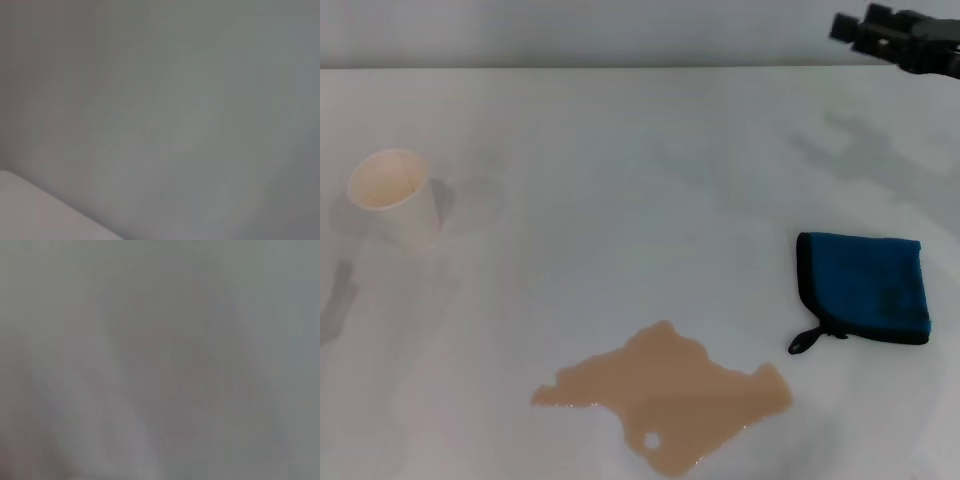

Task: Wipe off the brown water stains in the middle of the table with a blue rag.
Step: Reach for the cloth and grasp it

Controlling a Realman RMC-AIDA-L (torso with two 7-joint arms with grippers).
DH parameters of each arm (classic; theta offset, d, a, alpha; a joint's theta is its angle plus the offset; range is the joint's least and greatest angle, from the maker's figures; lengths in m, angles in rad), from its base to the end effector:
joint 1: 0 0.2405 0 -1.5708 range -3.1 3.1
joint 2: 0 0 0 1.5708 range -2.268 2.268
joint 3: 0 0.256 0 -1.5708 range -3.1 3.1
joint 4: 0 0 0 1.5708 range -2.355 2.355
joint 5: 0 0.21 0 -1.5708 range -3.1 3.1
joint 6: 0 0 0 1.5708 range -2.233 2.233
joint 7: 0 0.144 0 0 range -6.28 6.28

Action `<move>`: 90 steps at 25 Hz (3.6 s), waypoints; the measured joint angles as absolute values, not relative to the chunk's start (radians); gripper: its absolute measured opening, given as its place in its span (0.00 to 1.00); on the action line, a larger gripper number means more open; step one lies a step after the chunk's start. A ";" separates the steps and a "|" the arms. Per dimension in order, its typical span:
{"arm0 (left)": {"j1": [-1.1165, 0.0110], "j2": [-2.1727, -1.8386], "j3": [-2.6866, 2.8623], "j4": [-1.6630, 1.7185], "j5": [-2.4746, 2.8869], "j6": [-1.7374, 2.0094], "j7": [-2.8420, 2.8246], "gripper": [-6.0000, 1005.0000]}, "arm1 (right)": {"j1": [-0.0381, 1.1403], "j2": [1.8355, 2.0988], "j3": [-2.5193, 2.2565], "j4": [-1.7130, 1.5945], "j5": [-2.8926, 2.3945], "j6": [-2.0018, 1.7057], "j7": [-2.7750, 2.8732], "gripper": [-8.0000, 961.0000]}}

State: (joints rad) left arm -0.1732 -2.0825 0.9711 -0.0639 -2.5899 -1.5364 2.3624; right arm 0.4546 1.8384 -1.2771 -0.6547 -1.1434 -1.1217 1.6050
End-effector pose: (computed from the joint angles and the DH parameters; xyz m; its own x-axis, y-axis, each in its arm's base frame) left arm -0.3876 0.2020 0.0054 0.2416 -0.0143 0.9703 0.9676 -0.0719 -0.2420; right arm 0.2656 0.3901 0.0736 0.5623 -0.3708 -0.7392 -0.7312 -0.6405 -0.2349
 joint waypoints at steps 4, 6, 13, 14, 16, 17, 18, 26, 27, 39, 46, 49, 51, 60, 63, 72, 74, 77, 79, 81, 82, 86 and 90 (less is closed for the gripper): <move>-0.169 -2.082 0.971 -0.066 -2.602 -1.530 2.320 0.87 | 0.528 1.792 -1.272 -0.737 -1.407 -1.178 1.852 0.86; -0.166 -2.081 0.971 -0.063 -2.605 -1.528 2.299 0.87 | 0.584 1.769 -1.272 -0.741 -1.521 -1.227 1.948 0.85; -0.162 -2.078 0.974 -0.057 -2.623 -1.509 2.283 0.87 | 0.741 1.735 -1.271 -0.804 -1.883 -1.392 2.144 0.85; -0.161 -2.078 0.975 -0.057 -2.623 -1.507 2.284 0.87 | 0.756 1.734 -1.268 -0.818 -1.915 -1.416 2.159 0.85; -0.162 -2.077 0.975 -0.057 -2.623 -1.506 2.285 0.87 | 0.783 1.735 -1.256 -0.850 -1.983 -1.469 2.187 0.85; -0.162 -2.077 0.975 -0.057 -2.623 -1.505 2.285 0.87 | 0.792 1.737 -1.250 -0.865 -2.016 -1.493 2.196 0.85; -0.164 -2.077 0.975 -0.057 -2.623 -1.505 2.285 0.87 | 0.801 1.740 -1.245 -0.880 -2.049 -1.514 2.206 0.85; -0.170 -2.077 0.978 -0.057 -2.615 -1.486 2.286 0.87 | 0.819 1.866 -1.234 -1.065 -2.460 -1.634 2.295 0.85; -0.170 -2.077 0.978 -0.057 -2.614 -1.482 2.286 0.87 | 0.816 1.888 -1.233 -1.088 -2.511 -1.638 2.298 0.85; -0.185 -2.075 1.034 -0.041 -2.589 -1.468 2.335 0.87 | 0.764 2.020 -1.308 -1.119 -2.782 -1.600 2.309 0.85; -0.187 -2.074 1.035 -0.018 -2.582 -1.469 2.315 0.87 | 0.724 2.026 -1.388 -1.106 -2.774 -1.561 2.310 0.85; -0.186 -2.074 1.030 -0.016 -2.587 -1.473 2.298 0.87 | 0.717 2.027 -1.421 -1.093 -2.770 -1.545 2.317 0.85; -0.183 -2.074 1.030 -0.006 -2.588 -1.476 2.296 0.87 | 0.716 2.026 -1.441 -1.081 -2.770 -1.527 2.325 0.85; -0.184 -2.076 1.032 0.022 -2.586 -1.480 2.283 0.87 | 0.727 2.026 -1.489 -1.016 -2.768 -1.478 2.326 0.85; -0.185 -2.075 1.033 0.022 -2.584 -1.480 2.263 0.87 | 0.729 2.028 -1.492 -1.000 -2.768 -1.459 2.327 0.85; -0.183 -2.074 1.034 0.033 -2.584 -1.481 2.247 0.87 | 0.735 2.028 -1.492 -0.947 -2.767 -1.433 2.327 0.85; -0.183 -2.074 1.034 0.033 -2.584 -1.481 2.242 0.87 | 0.736 2.028 -1.492 -0.944 -2.767 -1.433 2.327 0.84; -0.182 -2.074 1.034 0.034 -2.585 -1.483 2.234 0.87 | 0.738 2.028 -1.492 -0.936 -2.765 -1.432 2.327 0.84; -0.182 -2.074 1.034 0.034 -2.585 -1.487 2.234 0.87 | 0.739 2.027 -1.492 -0.932 -2.765 -1.432 2.327 0.83; -0.180 -2.074 1.034 0.034 -2.584 -1.492 2.234 0.87 | 0.742 2.027 -1.498 -0.926 -2.765 -1.431 2.327 0.81; -0.180 -2.074 1.034 0.034 -2.584 -1.495 2.234 0.87 | 0.742 2.027 -1.502 -0.925 -2.765 -1.431 2.327 0.81; -0.176 -2.074 1.034 0.034 -2.584 -1.505 2.233 0.87 | 0.742 2.027 -1.516 -0.924 -2.762 -1.431 2.327 0.75; -0.174 -2.075 1.034 0.034 -2.583 -1.513 2.231 0.87 | 0.742 2.027 -1.513 -0.924 -2.759 -1.433 2.327 0.71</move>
